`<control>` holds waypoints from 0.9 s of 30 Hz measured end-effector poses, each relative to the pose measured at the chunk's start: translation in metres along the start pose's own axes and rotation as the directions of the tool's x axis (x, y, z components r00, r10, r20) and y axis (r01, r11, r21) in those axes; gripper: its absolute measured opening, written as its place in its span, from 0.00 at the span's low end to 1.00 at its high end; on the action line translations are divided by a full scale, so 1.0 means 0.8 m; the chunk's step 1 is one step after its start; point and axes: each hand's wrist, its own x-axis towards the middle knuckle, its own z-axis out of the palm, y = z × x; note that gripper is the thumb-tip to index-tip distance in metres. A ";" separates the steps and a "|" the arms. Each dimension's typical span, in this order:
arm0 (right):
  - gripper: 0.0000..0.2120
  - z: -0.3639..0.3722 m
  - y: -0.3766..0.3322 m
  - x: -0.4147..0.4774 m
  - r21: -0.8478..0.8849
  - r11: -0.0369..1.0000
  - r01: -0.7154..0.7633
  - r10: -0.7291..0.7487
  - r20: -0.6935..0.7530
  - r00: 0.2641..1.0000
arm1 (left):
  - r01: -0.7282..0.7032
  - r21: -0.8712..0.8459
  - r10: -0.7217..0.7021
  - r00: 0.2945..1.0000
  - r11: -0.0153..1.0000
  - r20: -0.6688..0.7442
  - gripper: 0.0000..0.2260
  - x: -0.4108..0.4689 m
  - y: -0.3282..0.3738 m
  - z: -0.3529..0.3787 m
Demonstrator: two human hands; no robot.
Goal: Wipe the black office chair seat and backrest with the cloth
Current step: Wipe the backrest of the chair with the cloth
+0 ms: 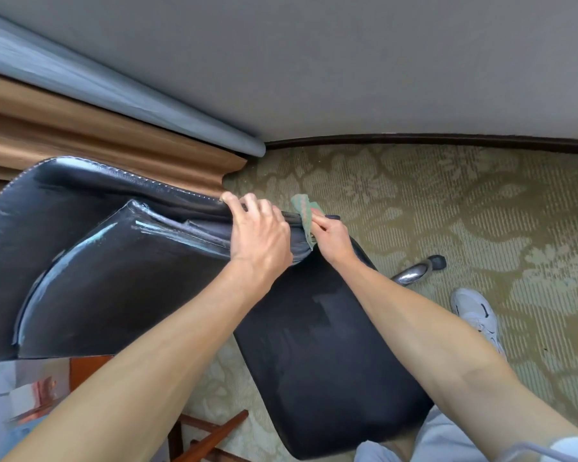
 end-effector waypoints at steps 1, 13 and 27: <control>0.15 0.003 -0.001 0.000 0.005 1.000 -0.002 0.002 -0.001 1.000 | -0.010 -0.007 0.010 1.000 1.000 0.009 0.21 0.005 0.002 0.002; 0.14 0.013 0.007 0.008 0.077 0.996 0.047 -0.048 0.018 0.999 | 0.002 0.037 -0.005 0.995 0.999 0.098 0.19 0.018 0.018 -0.006; 0.14 -0.009 0.038 0.049 0.083 0.975 -0.206 0.211 -0.061 0.976 | 0.001 0.025 -0.002 0.999 1.000 0.049 0.17 0.009 0.022 -0.006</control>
